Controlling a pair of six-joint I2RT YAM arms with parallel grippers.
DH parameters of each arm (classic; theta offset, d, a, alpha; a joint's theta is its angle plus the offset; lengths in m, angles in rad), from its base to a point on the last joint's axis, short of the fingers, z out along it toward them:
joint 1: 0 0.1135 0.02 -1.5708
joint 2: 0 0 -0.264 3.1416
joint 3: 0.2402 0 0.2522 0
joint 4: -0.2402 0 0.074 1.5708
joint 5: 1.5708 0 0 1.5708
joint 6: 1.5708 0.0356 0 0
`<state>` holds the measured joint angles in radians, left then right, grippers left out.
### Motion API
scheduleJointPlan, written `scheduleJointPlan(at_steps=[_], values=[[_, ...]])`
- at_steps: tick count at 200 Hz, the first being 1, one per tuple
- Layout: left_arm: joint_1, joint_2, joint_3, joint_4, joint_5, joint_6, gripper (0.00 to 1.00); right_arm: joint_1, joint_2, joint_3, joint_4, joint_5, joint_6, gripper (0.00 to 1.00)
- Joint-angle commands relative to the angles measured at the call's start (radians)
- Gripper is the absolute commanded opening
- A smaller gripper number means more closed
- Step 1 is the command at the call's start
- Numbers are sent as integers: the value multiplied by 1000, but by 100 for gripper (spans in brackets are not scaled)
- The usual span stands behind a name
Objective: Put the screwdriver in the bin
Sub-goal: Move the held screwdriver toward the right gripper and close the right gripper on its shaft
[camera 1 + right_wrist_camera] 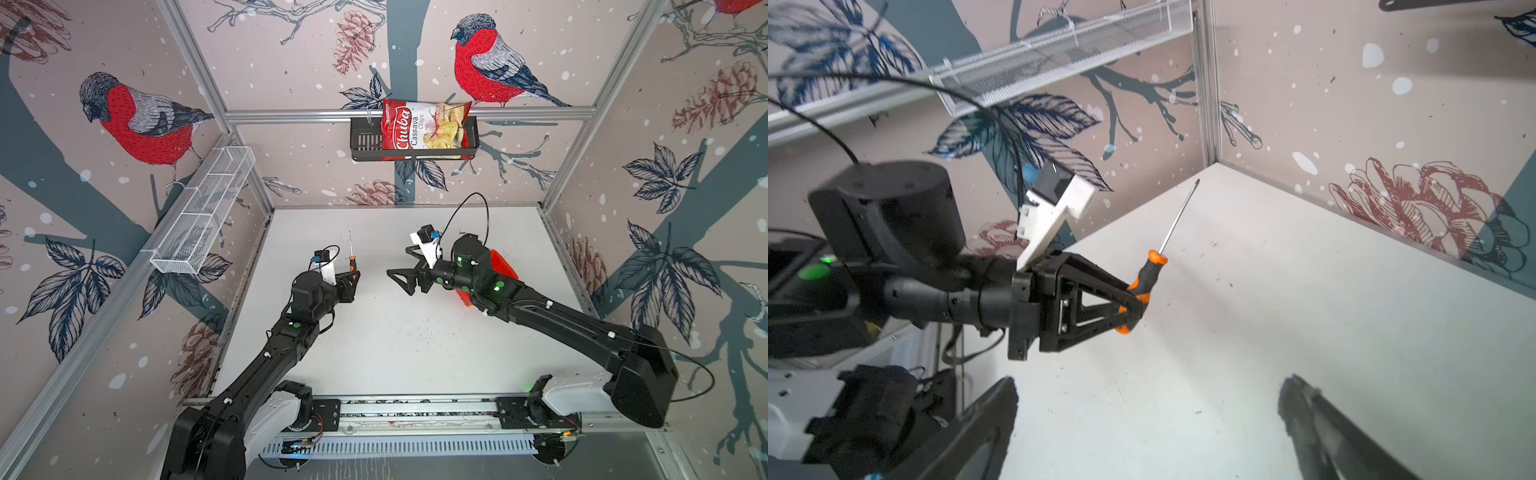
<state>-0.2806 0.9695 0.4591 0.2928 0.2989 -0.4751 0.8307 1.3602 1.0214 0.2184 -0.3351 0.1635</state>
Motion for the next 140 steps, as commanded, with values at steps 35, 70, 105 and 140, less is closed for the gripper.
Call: scheduleJointPlan(at_steps=[35,70,105,140], values=[[-77,34,-14,356,152,-72,2,-57,35,2,298,-204,295,100],[-142,57,2,438,167,-101,2,-70,45,0,336,-208,309,100],[-210,73,16,486,173,-111,2,-78,53,-4,386,-209,350,98],[-263,102,36,525,183,-91,2,-84,61,-13,438,-214,401,90]])
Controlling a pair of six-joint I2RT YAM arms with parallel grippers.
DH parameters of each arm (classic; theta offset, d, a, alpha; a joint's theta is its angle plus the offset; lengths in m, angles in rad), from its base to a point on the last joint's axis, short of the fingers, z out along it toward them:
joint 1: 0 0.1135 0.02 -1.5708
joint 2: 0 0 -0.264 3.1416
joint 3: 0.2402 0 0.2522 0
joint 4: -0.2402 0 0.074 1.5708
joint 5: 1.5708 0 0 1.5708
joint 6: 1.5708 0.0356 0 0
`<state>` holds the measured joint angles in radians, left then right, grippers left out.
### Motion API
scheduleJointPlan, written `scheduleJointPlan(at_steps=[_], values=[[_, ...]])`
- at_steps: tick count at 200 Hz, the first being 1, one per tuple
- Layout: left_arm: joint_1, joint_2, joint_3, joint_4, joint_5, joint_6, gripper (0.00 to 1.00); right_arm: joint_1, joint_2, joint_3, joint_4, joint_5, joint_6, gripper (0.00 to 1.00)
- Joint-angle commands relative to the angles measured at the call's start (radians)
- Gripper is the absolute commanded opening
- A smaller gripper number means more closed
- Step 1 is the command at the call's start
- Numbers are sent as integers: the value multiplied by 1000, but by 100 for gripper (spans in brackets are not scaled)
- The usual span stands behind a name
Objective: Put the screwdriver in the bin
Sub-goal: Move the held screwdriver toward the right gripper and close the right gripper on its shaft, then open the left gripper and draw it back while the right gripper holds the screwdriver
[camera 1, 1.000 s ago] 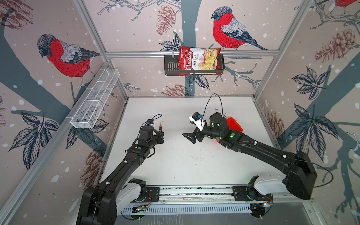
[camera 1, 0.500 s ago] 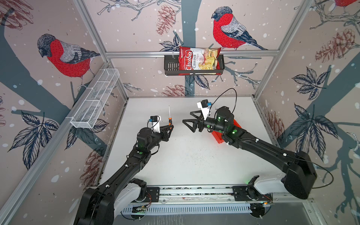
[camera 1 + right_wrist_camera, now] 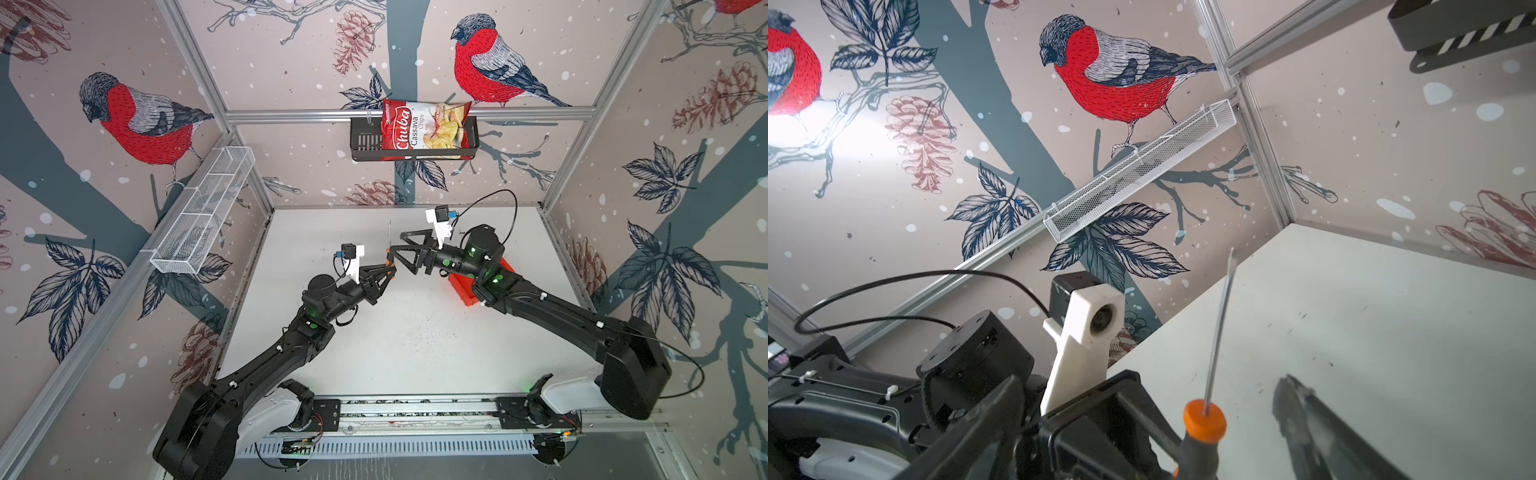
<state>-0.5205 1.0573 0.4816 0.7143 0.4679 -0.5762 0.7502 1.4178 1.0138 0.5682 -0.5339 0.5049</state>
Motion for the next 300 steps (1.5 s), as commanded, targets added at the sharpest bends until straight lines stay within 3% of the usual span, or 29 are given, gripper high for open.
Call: scheduleJointPlan(at_steps=[1,49,88,158,201,222,240,256,275,300], values=[[-24,15,14,105,14,10,2,-4,2,-6,89,-16,61,90],[-50,50,26,142,20,8,2,-26,3,-22,127,-32,123,61],[-52,47,35,140,29,25,2,-33,7,-21,124,-54,131,48],[-53,56,41,146,36,34,2,-43,4,-21,102,-71,137,1],[-53,52,43,131,29,45,3,-44,1,-21,90,-69,129,0],[-53,49,46,116,18,57,23,-45,0,-21,87,-66,125,0],[-55,39,49,95,12,86,50,-47,-8,-21,67,-55,109,0],[-58,26,56,57,-4,119,67,-55,-14,-27,58,-51,103,0],[-62,9,73,-15,-37,171,99,-72,-29,-42,58,-42,102,0],[-67,-12,90,-70,-52,237,100,-103,-60,-58,12,-23,75,0]])
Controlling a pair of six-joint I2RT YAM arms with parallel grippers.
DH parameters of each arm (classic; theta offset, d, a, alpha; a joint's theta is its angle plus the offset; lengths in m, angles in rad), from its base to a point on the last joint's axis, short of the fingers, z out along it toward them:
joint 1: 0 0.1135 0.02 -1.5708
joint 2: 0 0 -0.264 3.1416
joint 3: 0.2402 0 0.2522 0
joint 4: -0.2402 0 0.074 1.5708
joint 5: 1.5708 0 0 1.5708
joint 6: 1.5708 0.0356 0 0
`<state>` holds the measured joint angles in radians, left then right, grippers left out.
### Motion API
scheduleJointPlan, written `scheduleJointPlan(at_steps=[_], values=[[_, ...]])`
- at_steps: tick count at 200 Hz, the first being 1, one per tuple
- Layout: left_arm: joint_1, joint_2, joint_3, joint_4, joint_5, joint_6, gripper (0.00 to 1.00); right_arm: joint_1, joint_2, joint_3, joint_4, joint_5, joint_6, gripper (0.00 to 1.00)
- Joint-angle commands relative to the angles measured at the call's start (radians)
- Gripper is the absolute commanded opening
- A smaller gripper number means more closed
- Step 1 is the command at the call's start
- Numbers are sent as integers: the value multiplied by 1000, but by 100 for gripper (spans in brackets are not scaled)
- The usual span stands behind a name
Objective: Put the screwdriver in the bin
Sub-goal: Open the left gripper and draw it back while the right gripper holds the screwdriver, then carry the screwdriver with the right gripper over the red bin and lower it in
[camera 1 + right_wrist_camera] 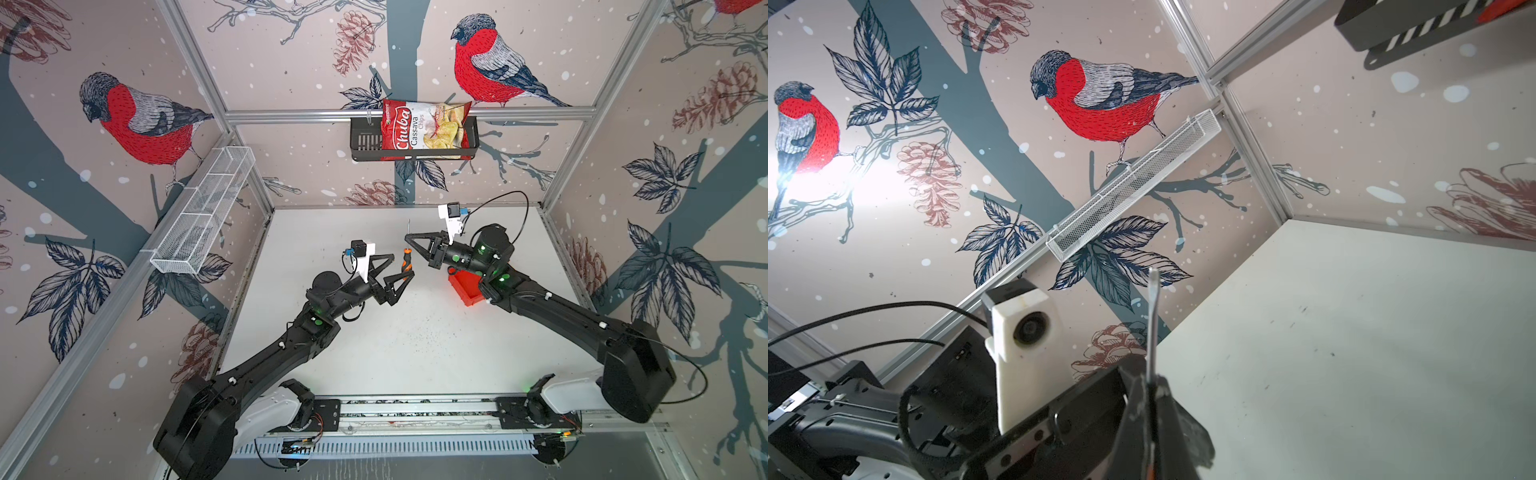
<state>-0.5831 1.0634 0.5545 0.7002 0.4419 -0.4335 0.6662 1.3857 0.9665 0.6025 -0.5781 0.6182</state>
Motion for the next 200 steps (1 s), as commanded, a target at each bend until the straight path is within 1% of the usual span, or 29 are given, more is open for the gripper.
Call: scheduleJointPlan(at_steps=[1,26,40,63,71,75,95,127,159,184,200], values=[[-4,-18,17,-56,-27,97,100,-20,-30,-11,-24,22,-41,0],[-7,-34,-11,-27,-8,157,100,-58,-65,-32,-74,37,-66,0],[-12,-32,-15,-44,2,197,100,-77,-85,-44,-103,48,-79,0],[-39,-24,-5,-85,5,266,100,-113,-128,-69,-166,88,-102,0],[-49,-18,-6,-87,8,282,100,-126,-128,-80,-182,102,-105,0],[-54,-14,-7,-90,7,289,100,-133,-157,-85,-191,109,-106,0],[-76,16,-6,-96,6,322,100,-171,-192,-111,-241,154,-118,0],[-129,72,23,-158,1,393,100,-221,-242,-138,-354,278,-160,0],[-155,118,42,-151,25,433,100,-269,-267,-151,-471,433,-219,0],[-171,143,61,-184,34,473,100,-322,-260,-158,-552,528,-212,0],[-181,155,75,-221,35,503,100,-355,-250,-167,-580,563,-172,0]])
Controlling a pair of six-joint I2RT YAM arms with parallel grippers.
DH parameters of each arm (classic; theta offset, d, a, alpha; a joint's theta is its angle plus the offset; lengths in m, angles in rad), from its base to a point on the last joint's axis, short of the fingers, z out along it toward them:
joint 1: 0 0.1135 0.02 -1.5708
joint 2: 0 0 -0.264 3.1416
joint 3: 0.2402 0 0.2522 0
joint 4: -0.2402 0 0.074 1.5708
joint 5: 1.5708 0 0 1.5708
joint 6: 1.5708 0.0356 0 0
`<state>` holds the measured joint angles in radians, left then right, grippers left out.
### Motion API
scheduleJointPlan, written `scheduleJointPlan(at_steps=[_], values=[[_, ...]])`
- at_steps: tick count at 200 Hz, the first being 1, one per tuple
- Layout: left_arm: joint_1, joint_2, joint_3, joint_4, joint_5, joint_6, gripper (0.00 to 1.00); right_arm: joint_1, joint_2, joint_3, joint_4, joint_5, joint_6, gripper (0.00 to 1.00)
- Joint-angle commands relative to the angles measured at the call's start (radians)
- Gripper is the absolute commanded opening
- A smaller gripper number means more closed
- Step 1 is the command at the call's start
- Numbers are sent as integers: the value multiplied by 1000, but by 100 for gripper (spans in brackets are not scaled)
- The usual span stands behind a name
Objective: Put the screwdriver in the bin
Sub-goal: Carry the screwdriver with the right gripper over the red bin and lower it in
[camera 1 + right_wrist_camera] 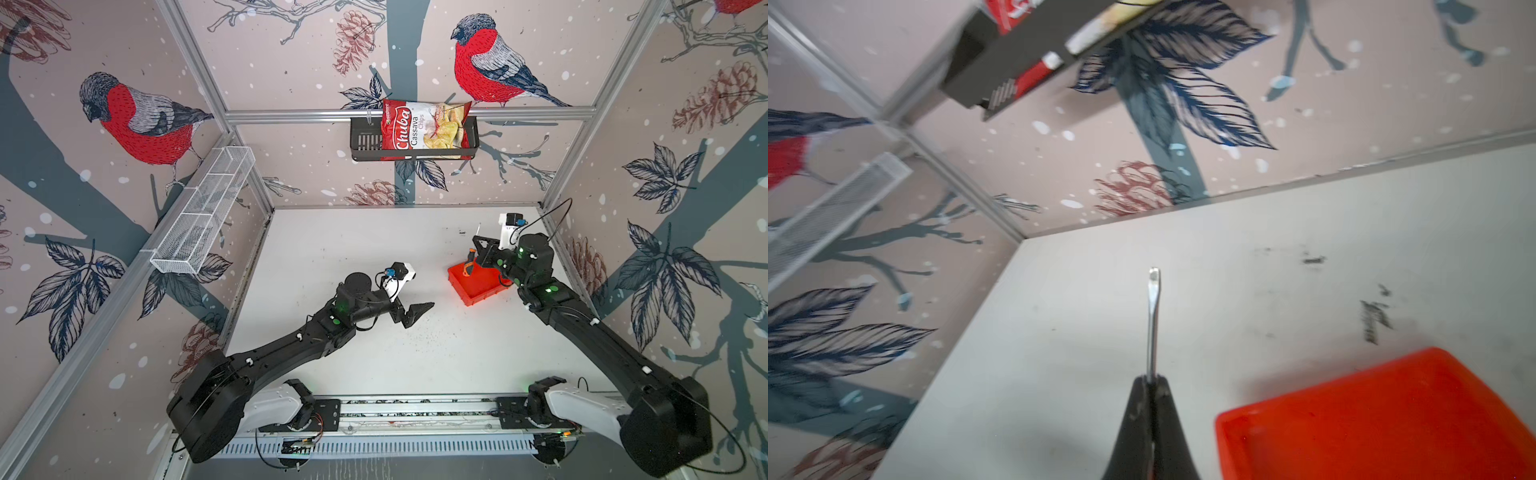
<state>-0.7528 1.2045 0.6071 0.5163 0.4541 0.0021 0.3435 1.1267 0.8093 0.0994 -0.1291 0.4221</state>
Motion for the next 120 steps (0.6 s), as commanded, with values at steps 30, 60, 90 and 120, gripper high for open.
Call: scheduleJointPlan(at_steps=[30,60,90,120], values=[[-23,27,32,-69,19,93,100,-82,39,-36,-101,171,185,0],[-32,28,33,-77,3,103,100,-88,65,-73,-75,226,334,0],[-42,23,33,-98,-5,131,100,-87,62,-144,-7,280,469,0],[-47,26,34,-113,-11,147,100,-87,99,-149,-11,297,525,0]])
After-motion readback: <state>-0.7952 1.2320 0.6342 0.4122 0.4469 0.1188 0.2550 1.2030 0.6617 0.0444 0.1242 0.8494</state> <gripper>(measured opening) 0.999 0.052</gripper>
